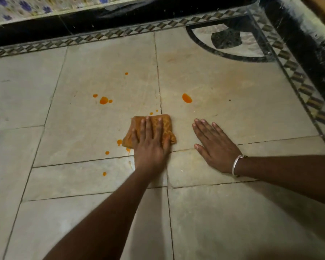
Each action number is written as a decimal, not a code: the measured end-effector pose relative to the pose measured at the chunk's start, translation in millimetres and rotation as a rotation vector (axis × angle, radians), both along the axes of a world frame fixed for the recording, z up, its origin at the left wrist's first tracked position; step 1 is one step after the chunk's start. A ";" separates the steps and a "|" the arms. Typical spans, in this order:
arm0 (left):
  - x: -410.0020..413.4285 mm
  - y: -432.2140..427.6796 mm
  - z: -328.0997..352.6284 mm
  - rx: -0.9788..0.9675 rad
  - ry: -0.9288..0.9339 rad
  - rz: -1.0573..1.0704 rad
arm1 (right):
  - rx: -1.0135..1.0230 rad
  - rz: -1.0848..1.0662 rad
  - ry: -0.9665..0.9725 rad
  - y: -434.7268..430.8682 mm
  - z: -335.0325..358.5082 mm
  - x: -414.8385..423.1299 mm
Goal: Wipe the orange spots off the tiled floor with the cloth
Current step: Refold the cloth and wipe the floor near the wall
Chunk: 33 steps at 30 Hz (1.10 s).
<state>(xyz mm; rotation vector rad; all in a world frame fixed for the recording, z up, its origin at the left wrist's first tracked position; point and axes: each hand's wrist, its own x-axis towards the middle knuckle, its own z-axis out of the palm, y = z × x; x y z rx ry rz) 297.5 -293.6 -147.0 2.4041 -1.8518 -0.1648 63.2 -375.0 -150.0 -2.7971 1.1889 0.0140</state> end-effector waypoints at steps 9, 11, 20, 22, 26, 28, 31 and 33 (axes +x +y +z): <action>-62.2 36.3 5.7 0.032 0.020 -0.122 | -0.011 -0.002 0.006 0.0 -1.2 0.1; -38.6 3.4 6.9 0.038 -0.009 -0.199 | -0.007 0.001 0.013 0.5 0.0 0.5; 0.6 12.2 6.3 0.052 0.034 0.114 | 0.058 0.003 0.049 -1.3 4.3 -0.2; -22.6 39.6 7.5 0.038 0.067 0.158 | 0.070 0.005 0.057 -1.0 5.9 0.2; -66.0 72.6 22.9 0.139 0.123 0.067 | 0.109 0.006 0.072 -3.3 11.2 2.9; -67.5 67.7 38.8 0.257 0.061 0.010 | 0.162 0.021 0.074 -7.4 16.9 2.2; -50.7 60.9 56.6 0.291 -0.047 -0.033 | 0.251 0.068 0.120 -17.7 30.6 -0.6; -48.2 65.5 63.3 0.291 -0.141 -0.094 | 0.306 0.078 0.152 -23.2 37.8 -0.8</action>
